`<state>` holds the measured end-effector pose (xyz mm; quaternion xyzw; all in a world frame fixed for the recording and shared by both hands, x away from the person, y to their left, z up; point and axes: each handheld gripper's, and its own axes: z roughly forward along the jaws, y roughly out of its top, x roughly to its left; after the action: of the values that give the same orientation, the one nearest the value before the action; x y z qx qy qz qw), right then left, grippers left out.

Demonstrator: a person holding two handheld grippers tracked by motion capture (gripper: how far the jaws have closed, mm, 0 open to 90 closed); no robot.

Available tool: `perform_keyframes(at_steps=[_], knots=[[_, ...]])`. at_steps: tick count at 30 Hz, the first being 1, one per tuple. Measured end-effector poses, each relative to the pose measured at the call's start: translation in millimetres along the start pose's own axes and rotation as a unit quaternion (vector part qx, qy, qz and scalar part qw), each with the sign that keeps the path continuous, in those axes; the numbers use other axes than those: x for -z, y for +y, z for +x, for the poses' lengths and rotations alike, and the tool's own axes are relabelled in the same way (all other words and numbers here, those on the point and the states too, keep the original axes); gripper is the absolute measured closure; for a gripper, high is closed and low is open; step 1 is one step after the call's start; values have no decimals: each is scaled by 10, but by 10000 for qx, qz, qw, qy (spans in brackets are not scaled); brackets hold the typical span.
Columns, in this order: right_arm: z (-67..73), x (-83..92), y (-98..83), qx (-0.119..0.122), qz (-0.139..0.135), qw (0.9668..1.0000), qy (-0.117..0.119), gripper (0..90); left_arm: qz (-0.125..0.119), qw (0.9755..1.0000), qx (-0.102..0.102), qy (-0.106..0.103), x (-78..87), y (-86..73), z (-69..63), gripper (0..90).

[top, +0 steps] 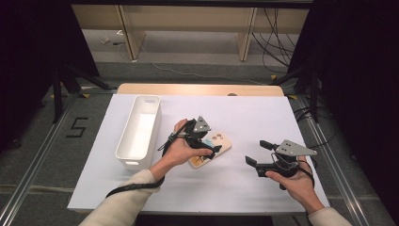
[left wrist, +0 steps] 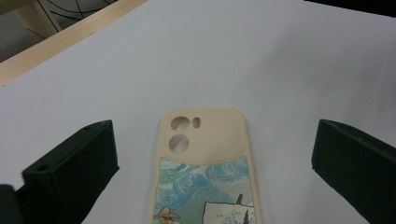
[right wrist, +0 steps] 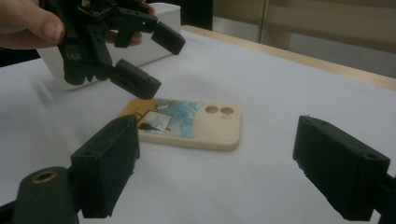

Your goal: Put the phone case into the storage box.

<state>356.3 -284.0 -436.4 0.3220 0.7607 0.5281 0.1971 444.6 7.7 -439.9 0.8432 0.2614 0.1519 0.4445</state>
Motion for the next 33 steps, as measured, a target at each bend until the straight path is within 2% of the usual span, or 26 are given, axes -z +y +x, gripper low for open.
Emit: perform_keyframes(at_steps=[10,19,30,33], knots=[[-8,6,2,-15,-29,10000,-16,156,96,10000,-28,2,-234,49,15,0],[-8,6,1,-14,-23,10000,-12,156,323,9995,-5,-42,-480,66,51,0],[-9,6,-1,-12,-13,10000,-6,156,760,9971,-43,76,-710,39,90,0],[-10,6,-1,-12,-16,10000,-3,156,895,9958,-133,108,-755,40,77,0]])
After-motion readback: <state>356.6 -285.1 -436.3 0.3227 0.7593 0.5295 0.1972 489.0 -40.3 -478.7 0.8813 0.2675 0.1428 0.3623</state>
